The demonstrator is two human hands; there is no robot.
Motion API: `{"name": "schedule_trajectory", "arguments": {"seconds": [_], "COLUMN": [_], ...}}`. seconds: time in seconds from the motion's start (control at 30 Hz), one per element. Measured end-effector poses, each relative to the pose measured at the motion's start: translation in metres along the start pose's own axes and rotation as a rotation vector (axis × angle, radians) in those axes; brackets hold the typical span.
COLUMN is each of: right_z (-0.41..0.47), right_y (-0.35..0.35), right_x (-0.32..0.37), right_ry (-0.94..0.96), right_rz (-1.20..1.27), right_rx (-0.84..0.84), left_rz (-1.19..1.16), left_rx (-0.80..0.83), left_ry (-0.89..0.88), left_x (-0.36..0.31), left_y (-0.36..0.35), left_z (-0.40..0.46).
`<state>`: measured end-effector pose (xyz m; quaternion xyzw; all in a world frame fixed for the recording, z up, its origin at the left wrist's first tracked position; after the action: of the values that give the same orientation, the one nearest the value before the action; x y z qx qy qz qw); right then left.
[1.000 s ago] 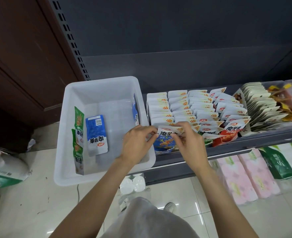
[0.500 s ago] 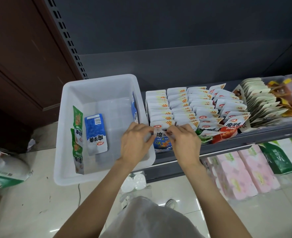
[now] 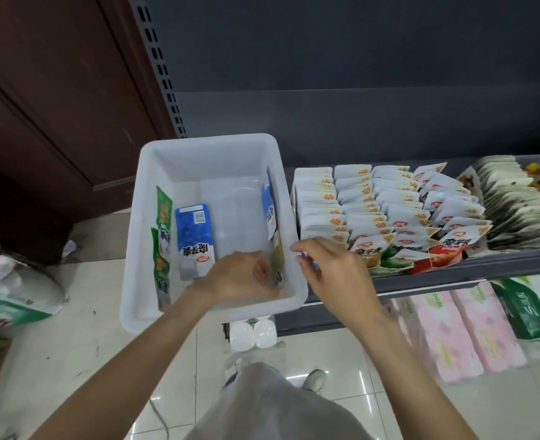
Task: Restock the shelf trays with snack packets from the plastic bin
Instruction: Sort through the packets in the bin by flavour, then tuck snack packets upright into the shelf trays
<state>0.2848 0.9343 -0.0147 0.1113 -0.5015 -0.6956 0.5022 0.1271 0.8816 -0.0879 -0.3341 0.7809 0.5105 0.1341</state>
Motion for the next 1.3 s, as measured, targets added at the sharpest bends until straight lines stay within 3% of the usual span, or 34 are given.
{"name": "schedule_trajectory", "arguments": {"seconds": [0.13, 0.23, 0.37, 0.47, 0.6, 0.83, 0.93, 1.03, 1.17, 1.23, 1.3], "right_z": [-0.001, 0.003, 0.024, 0.039, 0.046, 0.048, 0.043, 0.027, -0.004, -0.022, -0.039], "right_y": [-0.035, -0.043, -0.049, -0.054, -0.055, -0.040, -0.026, -0.005, 0.029, 0.045, 0.060], "right_x": [0.008, 0.010, 0.016, 0.022, 0.031, 0.036, 0.032, 0.017, -0.011, -0.026, -0.044], "right_ry": [0.119, 0.141, -0.032, -0.173, -0.230, -0.299, -0.355, -0.500, -0.721, -0.750, -0.733], "right_rz": [-0.108, -0.118, 0.045, 0.305, 0.439, 0.456, 0.598, 0.800, 1.083, 1.075, 0.856], "right_rx": [0.178, 0.208, 0.187, 0.182, 0.155, 0.194, 0.239, 0.121, -0.085, -0.135, -0.206], "left_rz": [0.216, 0.139, -0.497, -1.014, -1.158, -0.920, -0.861, -0.922, -0.819, -0.720, -0.559], "left_rx": [0.006, -0.186, -0.537, -0.573, -0.553, -0.519, -0.551, -0.546, -0.363, -0.338, -0.373], "left_ry": [-0.077, -0.100, -0.070, 0.015, 0.059, -0.121, -0.191, -0.244, -0.366, -0.455, -0.538], "left_x": [-0.006, 0.008, 0.038, 0.044, 0.050, 0.020, -0.005, -0.036, -0.089, -0.116, -0.140], "left_y": [-0.007, 0.013, 0.063, 0.081, 0.091, 0.107, 0.112, 0.106, 0.071, 0.049, 0.033], "left_z": [0.008, 0.000, -0.020, -0.030, -0.039, -0.055, -0.054, -0.050, -0.040, -0.035, -0.030]}}
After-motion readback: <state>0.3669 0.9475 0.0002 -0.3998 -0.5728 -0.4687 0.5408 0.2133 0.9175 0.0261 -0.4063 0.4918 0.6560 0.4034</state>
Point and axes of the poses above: each hand's wrist, its own z-axis towards the middle knuckle, its own y-axis out of the back of the hand, x = y × z, the point moved 4 cm from there along z, towards the middle knuckle, and after that the axes turned 3 degrees about -x, right-handed, at the moved point
